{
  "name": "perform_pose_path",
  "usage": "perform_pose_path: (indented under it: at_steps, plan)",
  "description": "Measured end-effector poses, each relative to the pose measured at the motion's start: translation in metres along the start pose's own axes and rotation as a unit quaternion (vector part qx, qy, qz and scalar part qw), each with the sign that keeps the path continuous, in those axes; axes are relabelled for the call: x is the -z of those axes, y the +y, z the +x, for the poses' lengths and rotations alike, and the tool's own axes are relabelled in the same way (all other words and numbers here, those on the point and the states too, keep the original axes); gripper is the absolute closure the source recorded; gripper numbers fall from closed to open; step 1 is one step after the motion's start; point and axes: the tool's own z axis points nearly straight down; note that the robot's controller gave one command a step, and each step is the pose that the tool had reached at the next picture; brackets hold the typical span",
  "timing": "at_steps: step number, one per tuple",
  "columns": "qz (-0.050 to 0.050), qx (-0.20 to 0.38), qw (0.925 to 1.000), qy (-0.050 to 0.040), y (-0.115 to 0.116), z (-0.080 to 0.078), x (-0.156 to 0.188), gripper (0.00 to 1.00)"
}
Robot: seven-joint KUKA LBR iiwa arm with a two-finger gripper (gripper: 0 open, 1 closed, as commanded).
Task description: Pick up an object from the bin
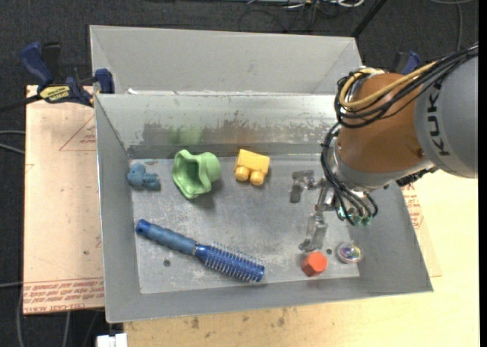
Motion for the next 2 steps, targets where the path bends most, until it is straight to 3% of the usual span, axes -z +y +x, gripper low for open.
perform_pose_path:
  at_steps: [1, 2]
  plan:
    - [0.001, 0.145, 0.9895, -0.0013, -0.066, 0.028, -0.059, 0.00]
    - [0.003, 0.241, 0.9704, -0.0122, -0.054, 0.041, -0.081, 0.00]
